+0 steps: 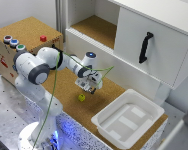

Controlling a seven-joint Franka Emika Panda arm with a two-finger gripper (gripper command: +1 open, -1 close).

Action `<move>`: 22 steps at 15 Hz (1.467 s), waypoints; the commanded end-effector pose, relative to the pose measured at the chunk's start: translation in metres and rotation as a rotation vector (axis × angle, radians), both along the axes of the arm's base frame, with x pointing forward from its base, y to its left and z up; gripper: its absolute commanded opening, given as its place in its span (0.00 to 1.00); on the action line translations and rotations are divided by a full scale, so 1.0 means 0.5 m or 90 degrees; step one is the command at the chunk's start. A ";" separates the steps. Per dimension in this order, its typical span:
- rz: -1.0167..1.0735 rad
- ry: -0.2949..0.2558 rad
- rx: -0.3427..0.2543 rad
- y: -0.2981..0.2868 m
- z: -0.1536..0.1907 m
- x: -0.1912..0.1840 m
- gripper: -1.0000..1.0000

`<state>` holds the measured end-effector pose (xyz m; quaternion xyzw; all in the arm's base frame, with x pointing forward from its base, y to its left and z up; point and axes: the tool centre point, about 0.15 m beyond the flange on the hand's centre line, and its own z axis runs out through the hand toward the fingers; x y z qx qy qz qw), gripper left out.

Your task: Slide the purple block to the left

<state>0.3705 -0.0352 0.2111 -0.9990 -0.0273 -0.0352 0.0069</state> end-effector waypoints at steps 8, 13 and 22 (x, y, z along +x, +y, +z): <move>-0.016 -0.006 0.025 0.105 -0.010 0.028 0.00; -0.001 0.009 0.009 0.158 -0.007 0.044 0.00; 0.000 0.039 0.043 0.270 -0.023 0.049 0.00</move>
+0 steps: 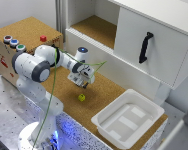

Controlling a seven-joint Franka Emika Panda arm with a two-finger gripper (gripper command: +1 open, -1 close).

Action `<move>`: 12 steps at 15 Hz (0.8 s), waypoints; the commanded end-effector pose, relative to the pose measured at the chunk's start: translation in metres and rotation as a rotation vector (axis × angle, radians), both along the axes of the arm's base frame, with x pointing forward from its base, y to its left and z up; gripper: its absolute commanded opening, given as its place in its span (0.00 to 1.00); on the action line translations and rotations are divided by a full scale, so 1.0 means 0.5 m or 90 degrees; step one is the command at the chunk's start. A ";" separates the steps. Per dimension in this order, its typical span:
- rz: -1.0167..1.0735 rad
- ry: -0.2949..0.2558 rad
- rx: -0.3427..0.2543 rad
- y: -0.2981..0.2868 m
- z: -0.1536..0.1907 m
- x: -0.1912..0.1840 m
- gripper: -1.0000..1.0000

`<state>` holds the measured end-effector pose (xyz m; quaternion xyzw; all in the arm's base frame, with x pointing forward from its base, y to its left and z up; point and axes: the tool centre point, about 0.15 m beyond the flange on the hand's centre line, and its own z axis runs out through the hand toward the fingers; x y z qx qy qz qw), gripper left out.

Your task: Slide the purple block to the left

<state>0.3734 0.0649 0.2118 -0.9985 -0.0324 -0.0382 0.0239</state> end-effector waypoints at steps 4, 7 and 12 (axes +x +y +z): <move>-0.015 0.048 0.015 0.114 -0.023 0.054 0.00; -0.016 0.051 0.015 0.145 -0.021 0.053 0.00; -0.049 0.038 -0.001 0.163 -0.012 0.049 0.00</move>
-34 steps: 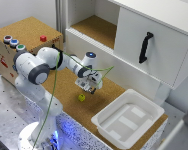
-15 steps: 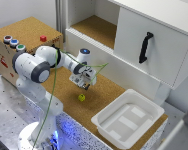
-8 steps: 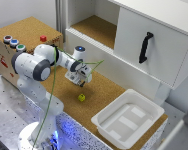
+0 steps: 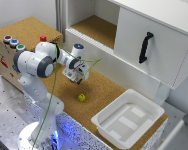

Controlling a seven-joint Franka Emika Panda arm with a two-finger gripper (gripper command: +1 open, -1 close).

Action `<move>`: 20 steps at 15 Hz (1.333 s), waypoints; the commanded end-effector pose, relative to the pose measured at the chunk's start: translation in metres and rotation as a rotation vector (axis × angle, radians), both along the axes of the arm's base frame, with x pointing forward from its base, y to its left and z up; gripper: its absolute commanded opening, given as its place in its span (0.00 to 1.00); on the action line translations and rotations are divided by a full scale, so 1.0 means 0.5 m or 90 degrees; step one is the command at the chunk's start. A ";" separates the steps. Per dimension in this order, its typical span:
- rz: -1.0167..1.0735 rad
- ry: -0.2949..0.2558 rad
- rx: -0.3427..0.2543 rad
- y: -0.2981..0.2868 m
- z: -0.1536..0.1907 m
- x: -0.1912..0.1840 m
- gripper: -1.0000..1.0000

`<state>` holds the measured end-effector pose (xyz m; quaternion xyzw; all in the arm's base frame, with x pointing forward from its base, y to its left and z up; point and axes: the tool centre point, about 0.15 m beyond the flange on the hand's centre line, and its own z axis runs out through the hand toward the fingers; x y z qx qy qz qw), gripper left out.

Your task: Slide the purple block to the left

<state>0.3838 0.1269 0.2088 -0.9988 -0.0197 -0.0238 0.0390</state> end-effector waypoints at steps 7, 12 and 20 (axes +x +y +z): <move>-0.060 -0.058 -0.049 -0.022 0.141 -0.018 0.00; -0.039 -0.046 -0.038 -0.024 0.139 -0.023 1.00; -0.039 -0.046 -0.038 -0.024 0.139 -0.023 1.00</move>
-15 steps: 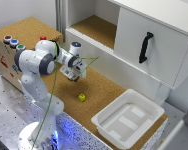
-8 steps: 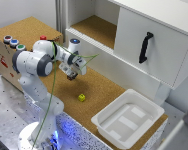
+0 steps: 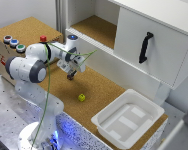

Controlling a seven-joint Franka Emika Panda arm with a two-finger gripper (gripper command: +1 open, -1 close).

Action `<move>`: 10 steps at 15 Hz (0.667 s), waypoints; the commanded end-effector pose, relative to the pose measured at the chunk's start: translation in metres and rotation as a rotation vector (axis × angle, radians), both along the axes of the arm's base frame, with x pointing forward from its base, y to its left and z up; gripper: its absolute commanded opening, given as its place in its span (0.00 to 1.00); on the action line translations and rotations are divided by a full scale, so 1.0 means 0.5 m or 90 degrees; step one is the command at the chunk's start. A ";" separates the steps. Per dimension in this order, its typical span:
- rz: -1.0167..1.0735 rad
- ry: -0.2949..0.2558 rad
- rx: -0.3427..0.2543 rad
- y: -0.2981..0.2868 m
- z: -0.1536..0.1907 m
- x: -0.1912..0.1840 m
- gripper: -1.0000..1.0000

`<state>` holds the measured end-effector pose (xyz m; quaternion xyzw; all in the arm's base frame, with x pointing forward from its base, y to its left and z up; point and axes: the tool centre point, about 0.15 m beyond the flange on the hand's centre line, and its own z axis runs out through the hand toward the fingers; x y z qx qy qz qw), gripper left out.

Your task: Slide the purple block to the left

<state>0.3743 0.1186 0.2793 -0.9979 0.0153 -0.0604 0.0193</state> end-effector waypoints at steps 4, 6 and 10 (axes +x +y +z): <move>0.008 0.000 -0.015 -0.008 -0.002 -0.004 1.00; 0.008 0.000 -0.015 -0.008 -0.002 -0.004 1.00; 0.010 0.000 0.004 0.019 -0.006 0.001 1.00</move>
